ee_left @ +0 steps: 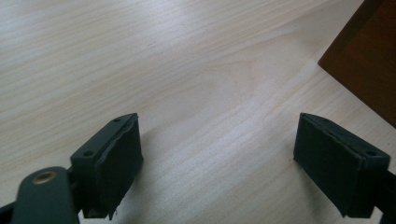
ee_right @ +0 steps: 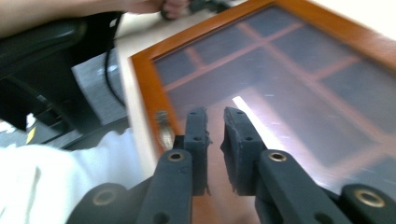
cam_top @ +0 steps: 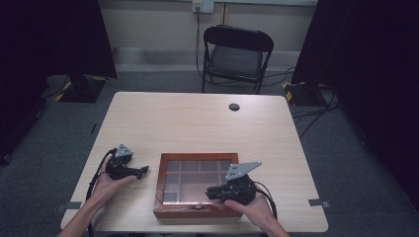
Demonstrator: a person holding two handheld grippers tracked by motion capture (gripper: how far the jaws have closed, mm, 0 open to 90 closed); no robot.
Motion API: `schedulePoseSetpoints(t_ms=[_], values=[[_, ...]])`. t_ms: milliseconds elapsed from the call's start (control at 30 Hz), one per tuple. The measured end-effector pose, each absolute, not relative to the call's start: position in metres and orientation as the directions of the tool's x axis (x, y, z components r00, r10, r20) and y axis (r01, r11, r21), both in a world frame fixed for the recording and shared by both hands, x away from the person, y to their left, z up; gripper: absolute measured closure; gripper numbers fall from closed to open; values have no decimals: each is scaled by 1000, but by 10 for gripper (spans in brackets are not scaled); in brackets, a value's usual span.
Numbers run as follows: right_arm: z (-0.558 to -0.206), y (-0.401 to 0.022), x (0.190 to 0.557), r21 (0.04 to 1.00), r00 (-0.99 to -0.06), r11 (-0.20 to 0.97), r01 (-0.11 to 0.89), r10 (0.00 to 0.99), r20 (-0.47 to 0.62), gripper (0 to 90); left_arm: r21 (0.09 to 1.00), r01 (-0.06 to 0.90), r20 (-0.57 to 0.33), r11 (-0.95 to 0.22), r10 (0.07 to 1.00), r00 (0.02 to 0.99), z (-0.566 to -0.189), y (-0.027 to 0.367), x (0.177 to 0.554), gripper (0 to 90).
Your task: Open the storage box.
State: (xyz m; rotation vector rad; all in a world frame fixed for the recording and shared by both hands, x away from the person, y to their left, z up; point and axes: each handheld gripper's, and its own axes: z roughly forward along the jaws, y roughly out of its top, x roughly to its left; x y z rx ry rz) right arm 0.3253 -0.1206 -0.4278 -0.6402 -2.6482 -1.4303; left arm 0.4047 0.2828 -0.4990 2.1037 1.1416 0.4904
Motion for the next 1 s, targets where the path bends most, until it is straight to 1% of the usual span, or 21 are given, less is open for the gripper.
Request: schedulePoseSetpoints(t_ms=[67,100,133,233,333,467,600,767,833,933,967,1000], values=[[-428,-118,324,785,-914,486,385,318,251,819,717,583,6,-382,839,544,-499,283,404,152],[-430,-112,320,781,-924,503,371,287,254,823,716,583,5,-384,838,546,-499,282,404,156],[-431,-110,319,780,-927,508,366,277,254,826,718,582,-2,-381,836,549,-499,282,404,155],[-432,-106,318,772,-929,523,361,271,251,830,712,582,-4,-393,826,564,-497,279,403,159],[-437,-101,317,763,-932,538,359,253,260,823,721,558,11,-411,812,584,-493,274,400,163],[-442,-99,317,759,-933,544,359,240,269,805,732,554,-4,-397,810,586,-490,272,399,166],[-444,-95,316,759,-938,552,346,226,263,813,741,551,-19,-383,809,587,-487,272,397,176],[-444,-95,318,758,-937,551,350,223,270,815,738,557,-26,-382,808,589,-486,272,397,182],[-445,-95,319,759,-935,546,354,231,270,814,739,553,-16,-384,811,585,-485,272,397,192],[-445,-95,321,768,-937,539,346,236,257,815,747,554,-34,-367,812,583,-484,272,396,199],[-445,-95,321,767,-937,541,346,237,256,816,744,546,-18,-385,806,592,-483,274,396,198],[-445,-94,321,767,-938,542,343,237,252,816,745,546,-23,-382,804,594,-483,274,396,199]])
